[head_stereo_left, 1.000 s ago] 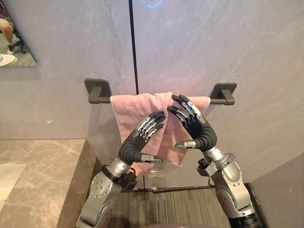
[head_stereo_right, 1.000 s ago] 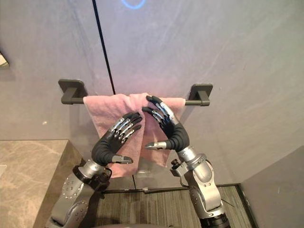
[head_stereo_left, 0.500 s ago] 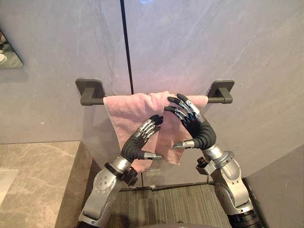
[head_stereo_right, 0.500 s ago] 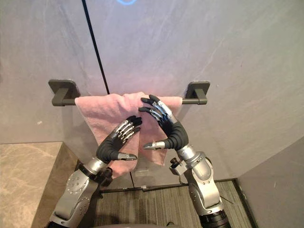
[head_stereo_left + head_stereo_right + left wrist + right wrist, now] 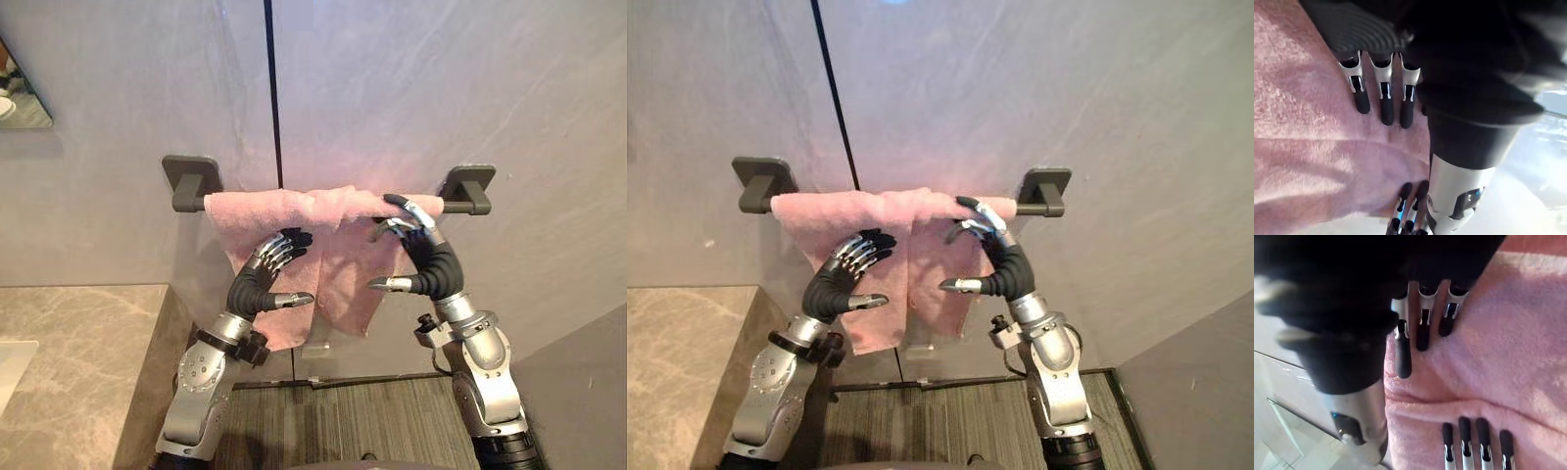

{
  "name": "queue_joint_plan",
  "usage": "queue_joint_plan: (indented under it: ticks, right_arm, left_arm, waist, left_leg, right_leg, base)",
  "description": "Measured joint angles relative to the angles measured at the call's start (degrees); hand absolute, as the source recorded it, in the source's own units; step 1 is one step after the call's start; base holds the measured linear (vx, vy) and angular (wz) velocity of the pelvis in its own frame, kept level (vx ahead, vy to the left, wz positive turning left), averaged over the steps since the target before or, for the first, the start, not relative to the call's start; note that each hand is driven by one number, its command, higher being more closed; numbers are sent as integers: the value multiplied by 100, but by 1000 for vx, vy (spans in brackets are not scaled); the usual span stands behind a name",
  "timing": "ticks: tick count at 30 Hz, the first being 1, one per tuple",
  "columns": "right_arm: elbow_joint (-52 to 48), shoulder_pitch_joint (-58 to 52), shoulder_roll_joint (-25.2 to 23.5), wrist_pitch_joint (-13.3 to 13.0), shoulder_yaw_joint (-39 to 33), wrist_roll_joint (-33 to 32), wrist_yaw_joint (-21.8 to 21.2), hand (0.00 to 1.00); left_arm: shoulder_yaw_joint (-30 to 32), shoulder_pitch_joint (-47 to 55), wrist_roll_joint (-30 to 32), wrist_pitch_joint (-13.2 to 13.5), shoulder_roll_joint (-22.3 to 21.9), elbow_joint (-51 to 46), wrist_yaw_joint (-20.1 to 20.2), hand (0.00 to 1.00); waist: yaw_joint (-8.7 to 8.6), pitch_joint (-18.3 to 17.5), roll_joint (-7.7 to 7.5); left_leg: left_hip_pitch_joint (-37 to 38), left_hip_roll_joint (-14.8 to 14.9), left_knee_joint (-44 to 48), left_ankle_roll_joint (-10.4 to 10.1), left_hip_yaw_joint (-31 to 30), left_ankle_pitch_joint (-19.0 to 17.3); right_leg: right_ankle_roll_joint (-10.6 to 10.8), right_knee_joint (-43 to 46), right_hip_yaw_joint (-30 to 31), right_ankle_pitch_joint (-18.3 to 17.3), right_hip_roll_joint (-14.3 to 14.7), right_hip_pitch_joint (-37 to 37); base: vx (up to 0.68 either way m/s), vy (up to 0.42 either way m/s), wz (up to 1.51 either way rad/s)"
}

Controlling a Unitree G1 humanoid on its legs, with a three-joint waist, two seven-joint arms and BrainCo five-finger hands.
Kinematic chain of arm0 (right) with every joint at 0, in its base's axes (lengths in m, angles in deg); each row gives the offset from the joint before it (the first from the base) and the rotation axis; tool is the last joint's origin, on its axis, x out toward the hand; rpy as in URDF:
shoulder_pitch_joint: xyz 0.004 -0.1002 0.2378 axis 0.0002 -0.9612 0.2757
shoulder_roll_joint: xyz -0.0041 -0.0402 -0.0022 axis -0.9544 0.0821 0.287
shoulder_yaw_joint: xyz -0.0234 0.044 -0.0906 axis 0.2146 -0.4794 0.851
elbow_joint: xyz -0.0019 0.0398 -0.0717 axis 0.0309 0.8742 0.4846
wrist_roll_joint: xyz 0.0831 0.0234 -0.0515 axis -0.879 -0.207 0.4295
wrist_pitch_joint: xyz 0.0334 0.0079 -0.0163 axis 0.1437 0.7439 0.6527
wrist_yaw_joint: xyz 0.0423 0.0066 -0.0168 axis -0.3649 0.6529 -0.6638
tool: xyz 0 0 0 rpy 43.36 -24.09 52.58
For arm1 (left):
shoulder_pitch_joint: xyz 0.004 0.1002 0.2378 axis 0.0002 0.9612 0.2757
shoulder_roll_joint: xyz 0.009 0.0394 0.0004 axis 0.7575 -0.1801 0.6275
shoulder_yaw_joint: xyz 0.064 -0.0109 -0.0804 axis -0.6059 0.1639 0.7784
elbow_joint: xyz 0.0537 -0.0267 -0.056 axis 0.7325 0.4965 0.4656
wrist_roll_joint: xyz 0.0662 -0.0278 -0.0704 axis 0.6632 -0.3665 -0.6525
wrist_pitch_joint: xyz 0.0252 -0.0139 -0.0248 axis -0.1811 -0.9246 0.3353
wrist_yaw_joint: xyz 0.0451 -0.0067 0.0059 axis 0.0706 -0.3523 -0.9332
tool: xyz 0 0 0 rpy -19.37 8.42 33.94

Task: Organize washtable

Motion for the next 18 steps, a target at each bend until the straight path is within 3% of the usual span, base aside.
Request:
queue_joint_plan:
  ticks: [10, 18]
  right_arm:
    - [-260, -1, 48, 137, -15, 93, -47, 0]
    - [-378, -3, 439, 193, 57, 448, -44, 0]
  left_arm:
    - [126, 0, 27, 80, -41, 0, -7, 0]
    - [146, 1, 122, 87, -16, 0, -82, 0]
  waist:
    - [-7, 57, 49]
    - [-7, 58, 50]
  left_leg:
    - [1, 3, 0, -1, 0, -1]
    - [23, 4, 6, -1, -2, -1]
  right_leg:
    - [-1, -5, 6, 0, 8, 0]
    - [-2, -4, 3, 1, 5, 24]
  base:
    - [0, 0, 0]
    - [0, 0, 0]
